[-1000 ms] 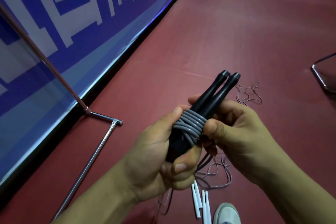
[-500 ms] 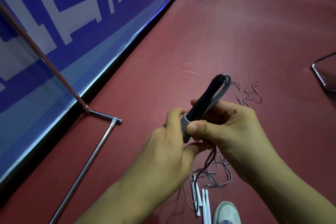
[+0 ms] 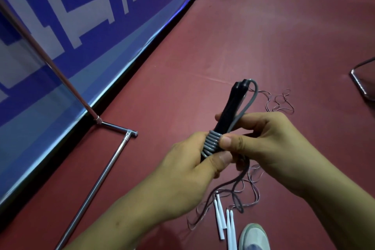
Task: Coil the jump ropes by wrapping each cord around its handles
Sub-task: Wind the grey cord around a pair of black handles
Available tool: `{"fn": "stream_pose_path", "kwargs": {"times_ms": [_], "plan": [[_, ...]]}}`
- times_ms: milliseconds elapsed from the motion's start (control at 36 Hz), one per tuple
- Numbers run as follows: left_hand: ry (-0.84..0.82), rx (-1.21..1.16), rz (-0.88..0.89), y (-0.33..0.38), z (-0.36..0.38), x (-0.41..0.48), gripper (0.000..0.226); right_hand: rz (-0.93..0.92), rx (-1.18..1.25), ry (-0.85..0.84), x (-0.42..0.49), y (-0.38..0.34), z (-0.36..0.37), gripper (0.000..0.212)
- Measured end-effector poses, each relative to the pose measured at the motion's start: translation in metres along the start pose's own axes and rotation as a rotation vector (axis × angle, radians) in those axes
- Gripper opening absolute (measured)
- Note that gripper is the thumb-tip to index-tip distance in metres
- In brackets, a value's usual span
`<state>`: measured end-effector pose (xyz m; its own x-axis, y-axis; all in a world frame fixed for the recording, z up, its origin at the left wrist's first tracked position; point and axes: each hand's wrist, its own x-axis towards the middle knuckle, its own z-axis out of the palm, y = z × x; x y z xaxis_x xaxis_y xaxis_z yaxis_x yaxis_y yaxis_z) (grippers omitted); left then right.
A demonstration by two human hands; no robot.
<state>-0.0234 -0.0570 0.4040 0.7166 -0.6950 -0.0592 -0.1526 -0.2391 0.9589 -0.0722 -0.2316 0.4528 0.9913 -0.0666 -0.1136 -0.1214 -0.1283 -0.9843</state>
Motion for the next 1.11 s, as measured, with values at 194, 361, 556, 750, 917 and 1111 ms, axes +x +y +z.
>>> {"fn": "stream_pose_path", "kwargs": {"times_ms": [194,361,556,750,917,1111], "plan": [[-0.164,-0.505,-0.021,0.005,0.003,0.001,0.022,-0.077,0.005,0.029,0.000,0.000,-0.006,0.024],[-0.308,-0.791,-0.045,0.005,0.003,0.005,0.027,-0.116,0.009,-0.005,-0.002,0.000,-0.013,0.025],[-0.315,-0.973,-0.085,0.004,0.002,-0.001,0.033,-0.062,0.137,0.016,-0.005,0.005,-0.016,0.024],[-0.377,-1.029,-0.098,0.005,0.001,0.000,0.044,0.027,0.240,-0.079,-0.004,0.005,-0.015,0.038],[-0.539,-1.189,-0.162,0.007,-0.003,0.000,0.042,-0.017,0.393,-0.178,-0.004,0.004,-0.010,0.049],[-0.737,-1.357,-0.174,0.007,-0.002,0.002,0.050,-0.114,0.426,-0.237,-0.008,0.007,-0.008,0.044]]}}
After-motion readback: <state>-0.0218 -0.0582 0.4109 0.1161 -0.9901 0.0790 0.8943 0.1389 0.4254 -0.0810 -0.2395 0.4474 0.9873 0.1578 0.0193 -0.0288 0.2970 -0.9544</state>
